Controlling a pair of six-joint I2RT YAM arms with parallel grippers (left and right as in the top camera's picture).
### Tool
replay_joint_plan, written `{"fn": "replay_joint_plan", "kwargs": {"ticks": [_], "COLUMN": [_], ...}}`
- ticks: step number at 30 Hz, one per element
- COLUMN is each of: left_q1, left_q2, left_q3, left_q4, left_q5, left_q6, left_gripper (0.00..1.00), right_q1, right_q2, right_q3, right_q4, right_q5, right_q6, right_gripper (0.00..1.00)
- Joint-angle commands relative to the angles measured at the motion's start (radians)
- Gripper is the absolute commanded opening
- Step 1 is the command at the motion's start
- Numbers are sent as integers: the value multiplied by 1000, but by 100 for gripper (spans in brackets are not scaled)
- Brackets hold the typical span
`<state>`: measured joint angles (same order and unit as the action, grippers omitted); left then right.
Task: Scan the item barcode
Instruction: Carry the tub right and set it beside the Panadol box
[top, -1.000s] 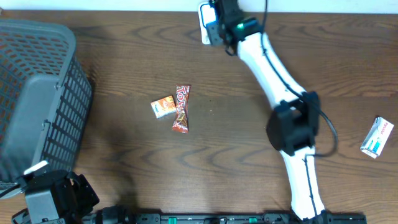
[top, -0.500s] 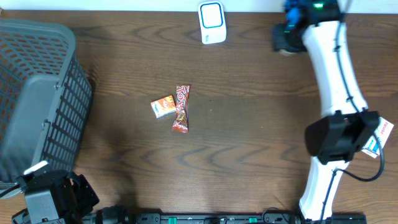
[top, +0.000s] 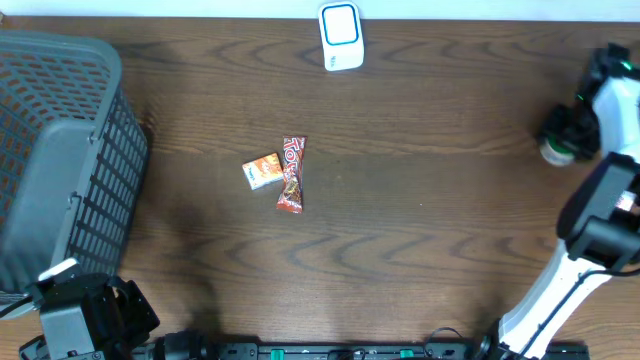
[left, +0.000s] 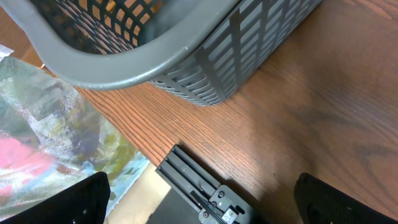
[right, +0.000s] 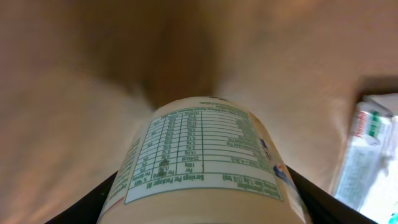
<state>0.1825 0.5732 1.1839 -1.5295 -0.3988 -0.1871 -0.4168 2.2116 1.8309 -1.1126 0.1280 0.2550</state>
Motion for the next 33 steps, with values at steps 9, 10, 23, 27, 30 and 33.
{"fn": "replay_joint_plan", "kwargs": {"ticks": [9, 10, 23, 27, 30, 33], "left_q1": [4, 4, 4, 4, 4, 4], "left_q2": [-3, -3, -3, -3, -3, -3], "left_q3": [2, 2, 2, 2, 2, 2], "left_q4": [-2, -2, -2, -2, -2, -2], "left_q5": [-14, -14, -14, -14, -14, -14], "left_q6": [-9, -9, -9, -9, -9, -9], "left_gripper": [95, 95, 95, 95, 95, 95], "right_q1": [-174, -179, -194, -166, -113, -29], "right_q2": [-16, -16, -112, -231, -319, -365], "right_q3": [-61, -61, 17, 47, 47, 47], "right_q4": [82, 85, 33, 22, 20, 9], "right_q5": [-145, -151, -169, -299, -368, -370], "right_q6": [21, 21, 49, 67, 67, 66], "right_gripper": [59, 69, 99, 99, 99, 99]}}
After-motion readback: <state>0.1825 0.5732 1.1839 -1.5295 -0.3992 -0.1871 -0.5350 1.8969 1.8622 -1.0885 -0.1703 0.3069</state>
